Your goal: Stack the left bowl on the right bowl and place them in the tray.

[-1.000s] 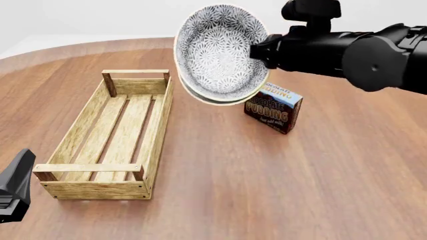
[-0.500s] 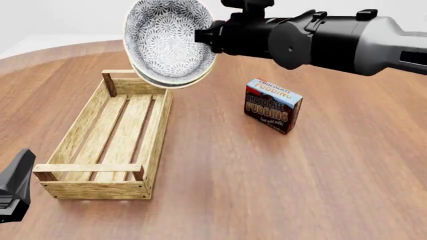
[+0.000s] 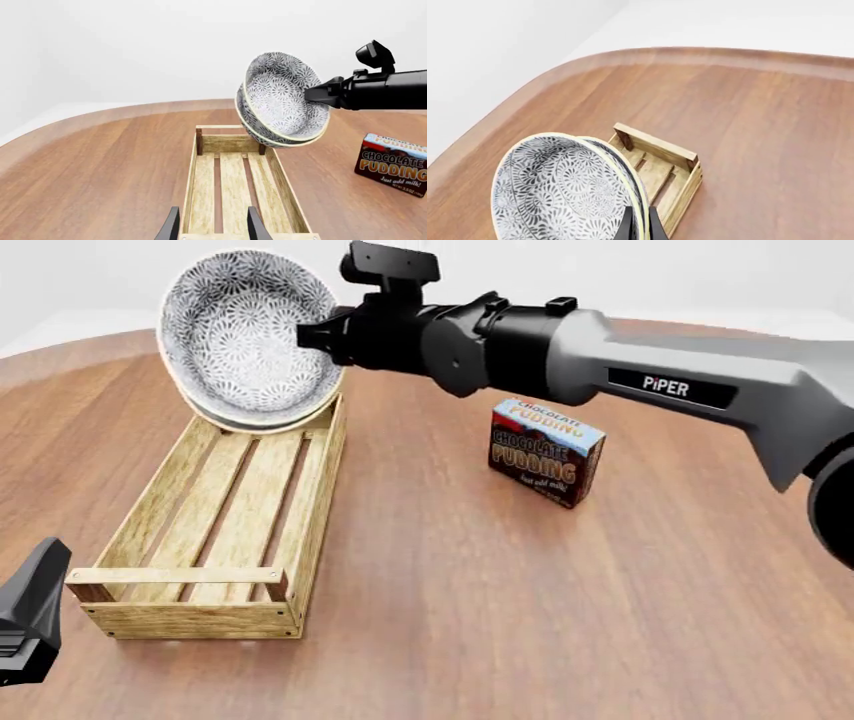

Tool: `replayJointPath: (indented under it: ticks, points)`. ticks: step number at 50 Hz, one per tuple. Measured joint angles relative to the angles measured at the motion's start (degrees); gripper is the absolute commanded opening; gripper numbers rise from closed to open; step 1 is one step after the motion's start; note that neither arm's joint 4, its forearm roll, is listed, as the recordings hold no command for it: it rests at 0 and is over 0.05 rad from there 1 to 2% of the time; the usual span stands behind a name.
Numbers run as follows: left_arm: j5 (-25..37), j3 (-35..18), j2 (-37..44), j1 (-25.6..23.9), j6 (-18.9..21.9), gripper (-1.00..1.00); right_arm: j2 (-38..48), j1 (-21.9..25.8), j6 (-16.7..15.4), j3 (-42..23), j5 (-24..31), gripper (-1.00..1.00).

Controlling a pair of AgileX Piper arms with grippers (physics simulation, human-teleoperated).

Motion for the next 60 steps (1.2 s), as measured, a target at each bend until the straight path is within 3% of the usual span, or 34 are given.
replayJointPath:
  ticks: [25, 60]
  points:
    - [0.0, 0.0, 0.0, 0.0, 0.0, 1.0, 12.3, 2.8, 0.6, -13.4, 2.5, -1.0]
    - [0.0, 0.0, 0.0, 0.0, 0.0, 1.0, 21.3, 4.1, 2.0, -18.2, 2.2, -1.0]
